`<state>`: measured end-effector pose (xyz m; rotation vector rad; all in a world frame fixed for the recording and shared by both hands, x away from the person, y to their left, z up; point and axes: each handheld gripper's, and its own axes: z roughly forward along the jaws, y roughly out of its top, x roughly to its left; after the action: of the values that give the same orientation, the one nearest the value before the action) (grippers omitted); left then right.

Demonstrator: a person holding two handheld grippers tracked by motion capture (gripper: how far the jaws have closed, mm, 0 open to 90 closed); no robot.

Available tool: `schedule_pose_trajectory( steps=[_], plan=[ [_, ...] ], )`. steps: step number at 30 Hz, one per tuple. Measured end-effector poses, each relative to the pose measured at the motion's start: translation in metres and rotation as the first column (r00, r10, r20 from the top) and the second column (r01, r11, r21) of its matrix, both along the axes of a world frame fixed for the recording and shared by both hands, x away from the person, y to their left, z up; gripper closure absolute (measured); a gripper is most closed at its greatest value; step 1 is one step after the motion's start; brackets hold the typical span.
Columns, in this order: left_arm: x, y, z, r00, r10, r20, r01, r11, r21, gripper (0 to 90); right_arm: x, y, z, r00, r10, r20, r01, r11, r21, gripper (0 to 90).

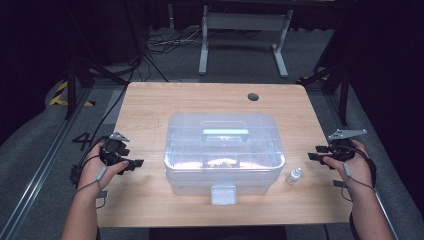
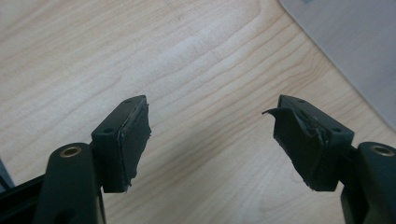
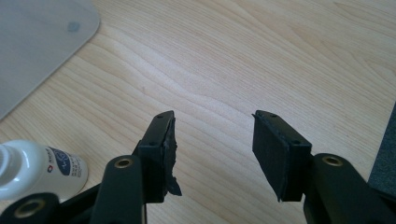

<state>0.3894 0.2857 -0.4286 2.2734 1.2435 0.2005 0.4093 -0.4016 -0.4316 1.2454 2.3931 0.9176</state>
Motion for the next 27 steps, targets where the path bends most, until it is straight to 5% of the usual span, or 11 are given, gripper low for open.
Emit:
schedule_pose_trajectory(
  steps=[7,13,23,27],
  plan=[
    [0.001,0.0,-0.002,0.9998,-0.021,0.004,0.021,0.9997,-0.013,28.4,-0.002,-0.001,0.004,0.9997,0.006,0.024,-0.006,0.999,0.036,48.4],
    [-0.004,0.003,0.002,0.9999,0.015,-0.004,-0.015,0.9997,-0.019,29.7,-0.003,-0.004,0.013,0.9988,0.009,0.048,-0.012,0.998,0.062,46.6],
    [-0.006,0.006,0.003,0.9996,-0.007,0.026,0.008,0.9989,-0.047,27.5,-0.009,-0.002,0.044,0.9958,0.023,0.088,-0.035,0.99,0.138,45.9],
    [-0.007,0.006,0.006,0.9992,-0.011,0.037,0.013,0.9988,-0.047,27.5,-0.002,0.001,0.057,0.9968,0.05,0.062,-0.054,0.996,0.074,45.6]
  ],
)
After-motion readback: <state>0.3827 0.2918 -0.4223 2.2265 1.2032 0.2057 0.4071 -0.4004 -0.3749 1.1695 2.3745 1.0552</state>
